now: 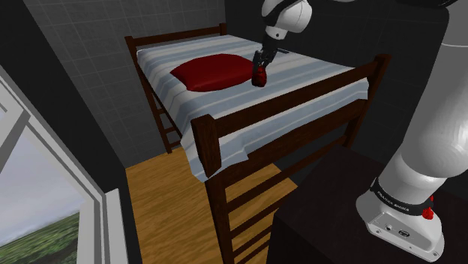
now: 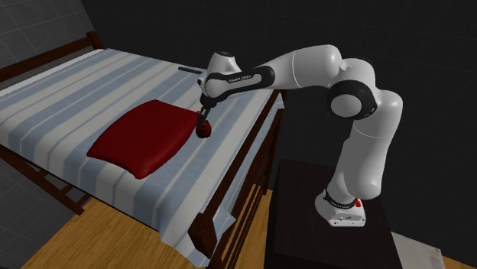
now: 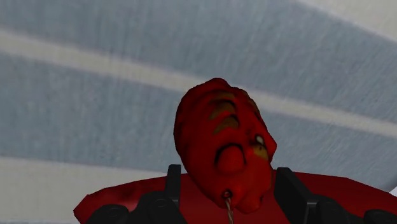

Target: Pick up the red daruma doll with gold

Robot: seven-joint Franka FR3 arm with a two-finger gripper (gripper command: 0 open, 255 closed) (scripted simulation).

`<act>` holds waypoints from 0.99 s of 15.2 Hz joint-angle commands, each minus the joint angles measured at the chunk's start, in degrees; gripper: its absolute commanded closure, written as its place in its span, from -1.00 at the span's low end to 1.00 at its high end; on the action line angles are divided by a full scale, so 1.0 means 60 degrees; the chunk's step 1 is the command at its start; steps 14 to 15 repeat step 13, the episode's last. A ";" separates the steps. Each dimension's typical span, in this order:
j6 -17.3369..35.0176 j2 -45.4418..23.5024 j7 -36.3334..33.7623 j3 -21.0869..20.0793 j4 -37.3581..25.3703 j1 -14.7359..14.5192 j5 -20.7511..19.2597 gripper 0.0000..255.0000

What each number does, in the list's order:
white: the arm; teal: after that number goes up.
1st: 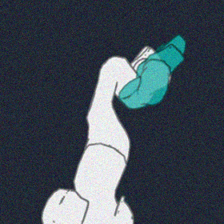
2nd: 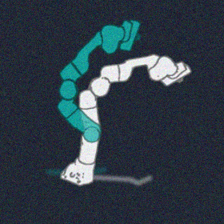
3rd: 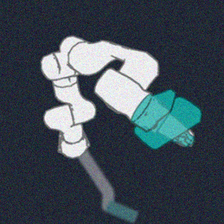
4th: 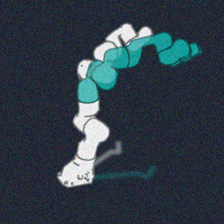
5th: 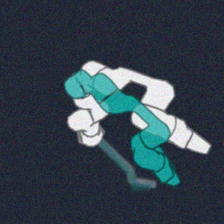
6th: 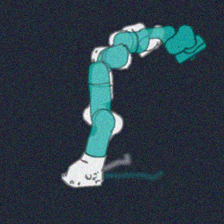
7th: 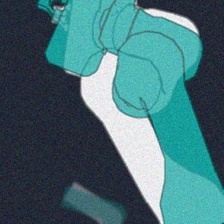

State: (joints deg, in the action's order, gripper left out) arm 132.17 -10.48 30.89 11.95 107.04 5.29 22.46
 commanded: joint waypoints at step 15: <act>-0.1348 0.0383 -0.0586 0.0093 -0.1050 -0.0015 -0.0458 1.00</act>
